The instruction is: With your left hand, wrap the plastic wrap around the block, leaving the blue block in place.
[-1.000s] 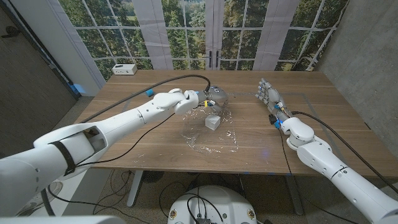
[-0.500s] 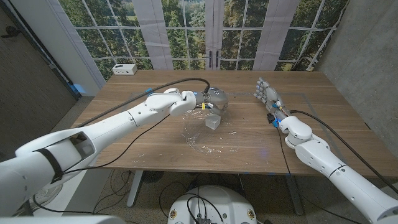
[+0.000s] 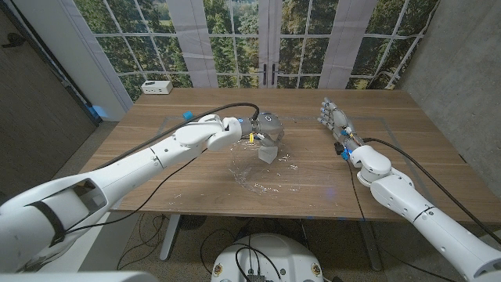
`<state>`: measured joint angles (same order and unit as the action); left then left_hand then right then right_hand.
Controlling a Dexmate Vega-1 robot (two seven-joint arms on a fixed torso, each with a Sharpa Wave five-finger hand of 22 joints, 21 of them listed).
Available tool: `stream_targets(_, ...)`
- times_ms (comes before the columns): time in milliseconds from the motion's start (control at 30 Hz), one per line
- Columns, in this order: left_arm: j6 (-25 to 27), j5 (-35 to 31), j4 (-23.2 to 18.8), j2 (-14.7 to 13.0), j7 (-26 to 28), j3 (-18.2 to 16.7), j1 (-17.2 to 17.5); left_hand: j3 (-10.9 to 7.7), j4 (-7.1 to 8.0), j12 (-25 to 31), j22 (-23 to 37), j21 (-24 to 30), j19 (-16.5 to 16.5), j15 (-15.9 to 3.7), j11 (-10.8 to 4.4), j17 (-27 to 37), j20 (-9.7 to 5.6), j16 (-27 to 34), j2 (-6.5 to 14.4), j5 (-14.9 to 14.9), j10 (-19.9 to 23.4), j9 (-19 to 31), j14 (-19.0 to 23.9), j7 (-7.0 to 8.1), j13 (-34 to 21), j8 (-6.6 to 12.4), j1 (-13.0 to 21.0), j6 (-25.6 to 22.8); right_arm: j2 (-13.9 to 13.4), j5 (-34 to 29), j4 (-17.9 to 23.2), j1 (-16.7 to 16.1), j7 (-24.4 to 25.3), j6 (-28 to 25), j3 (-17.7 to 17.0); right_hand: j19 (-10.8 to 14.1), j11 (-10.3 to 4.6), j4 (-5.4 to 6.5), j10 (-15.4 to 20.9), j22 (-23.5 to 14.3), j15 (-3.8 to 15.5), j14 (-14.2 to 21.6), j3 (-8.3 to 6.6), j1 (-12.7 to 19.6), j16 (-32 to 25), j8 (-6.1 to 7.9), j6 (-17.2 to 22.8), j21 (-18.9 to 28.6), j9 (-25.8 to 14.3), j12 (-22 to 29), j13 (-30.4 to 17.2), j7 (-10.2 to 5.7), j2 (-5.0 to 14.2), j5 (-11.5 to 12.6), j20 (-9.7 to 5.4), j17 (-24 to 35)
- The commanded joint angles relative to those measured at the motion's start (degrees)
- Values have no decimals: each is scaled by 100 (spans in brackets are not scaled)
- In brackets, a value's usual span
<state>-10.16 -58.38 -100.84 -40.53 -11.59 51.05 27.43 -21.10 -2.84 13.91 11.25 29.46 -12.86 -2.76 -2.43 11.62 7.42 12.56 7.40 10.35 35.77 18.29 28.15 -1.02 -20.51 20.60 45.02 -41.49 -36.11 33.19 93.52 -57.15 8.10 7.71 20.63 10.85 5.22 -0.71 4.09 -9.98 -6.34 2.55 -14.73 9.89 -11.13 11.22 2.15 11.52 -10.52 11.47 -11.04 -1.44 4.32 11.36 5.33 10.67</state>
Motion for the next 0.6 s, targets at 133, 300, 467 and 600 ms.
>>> stream_targets(133, 40, 998, -79, -33, 494, -648, 527, 157, 226, -72, 7, -112, 213, 12, 60, 1, 97, -85, -99, 7, -200, -164, -173, 97, -14, -328, -525, 464, 20, 26, -91, 76, -61, -40, 31, 43, 7, -11, 16, -19, -15, 22, -8, 14, -10, -7, 35, 0, -29, -11, -14, -7, 68, 26, -8, 18)
stream_targets(300, 118, 1537, -44, 59, 262, -804, 504, 216, 257, -86, 4, -145, 271, 68, 104, -6, 160, -94, -163, 2, -241, -216, -206, 59, 6, -393, -655, 489, 40, 66, -128, 78, -90, -19, 25, 49, 3, -7, 22, -20, -13, 27, -8, 8, -13, -7, 36, 2, -29, -8, -14, -9, 74, 26, -9, 20)
stream_targets(467, 644, 1106, 61, 204, 223, -694, 371, 152, 248, -38, 3, -162, 276, 94, 112, -25, 199, -86, -54, 34, -116, -293, -193, -5, 40, -387, -689, 267, 47, 83, -159, 76, -111, 16, 18, 51, 0, -3, 22, -20, -11, 33, -8, 3, -16, -9, 32, 3, -30, -8, -15, -12, 79, 25, -16, 22)
stream_targets(600, 781, 941, -10, 190, -970, -402, -129, 180, 181, -74, 1, -210, 361, 122, 127, -46, 201, -141, -170, 32, -204, -366, -340, -74, 69, -467, -741, 279, 32, 128, -92, 59, -48, -71, -13, 53, 1, 2, 18, -20, -4, 34, -6, -5, -17, -9, 33, 3, -30, -10, -15, -13, 81, 24, -21, 24)
